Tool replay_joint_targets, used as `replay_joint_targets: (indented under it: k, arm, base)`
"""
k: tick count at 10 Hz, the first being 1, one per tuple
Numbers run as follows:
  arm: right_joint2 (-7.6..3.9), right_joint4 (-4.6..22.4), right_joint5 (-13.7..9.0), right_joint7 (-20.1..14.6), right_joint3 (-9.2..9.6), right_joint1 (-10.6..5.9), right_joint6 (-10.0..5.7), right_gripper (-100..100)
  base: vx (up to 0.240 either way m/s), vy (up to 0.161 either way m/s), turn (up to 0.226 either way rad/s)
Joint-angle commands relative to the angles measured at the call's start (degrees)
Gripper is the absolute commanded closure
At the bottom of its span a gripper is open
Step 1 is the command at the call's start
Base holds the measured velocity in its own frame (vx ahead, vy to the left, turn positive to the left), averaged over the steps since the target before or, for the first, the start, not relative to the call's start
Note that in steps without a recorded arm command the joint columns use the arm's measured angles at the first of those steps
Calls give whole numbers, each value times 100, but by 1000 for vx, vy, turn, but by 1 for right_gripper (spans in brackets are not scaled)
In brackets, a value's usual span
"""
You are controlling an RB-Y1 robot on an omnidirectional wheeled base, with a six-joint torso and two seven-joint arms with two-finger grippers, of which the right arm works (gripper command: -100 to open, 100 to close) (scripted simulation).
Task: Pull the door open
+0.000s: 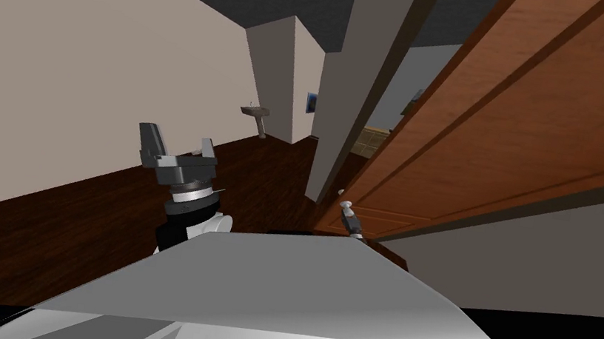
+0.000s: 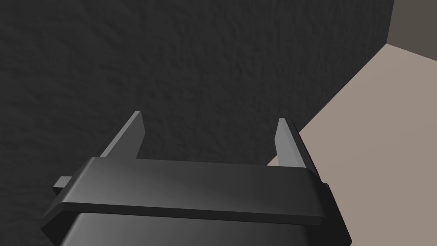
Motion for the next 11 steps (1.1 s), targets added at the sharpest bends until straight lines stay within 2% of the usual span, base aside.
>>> replay_joint_targets:
  k: [1, 5, 6, 7, 11]
  arm:
    - [-78, 46, 54, -114, 87, 71, -179, 100]
    - [-252, 138, 170, -355, 277, 195, -518, 100]
    - [-220, 114, 158, -303, 261, 192, -437, 100]
    - [-254, 189, 190, -382, 330, 213, -550, 100]
    - [-334, 325, 243, -525, 441, 229, -779, 100]
  base:
    - [-209, -29, 126]
    - [-195, -50, 119]
    - [-81, -15, 19]
    - [-185, -48, 155]
    - [-227, -57, 170]
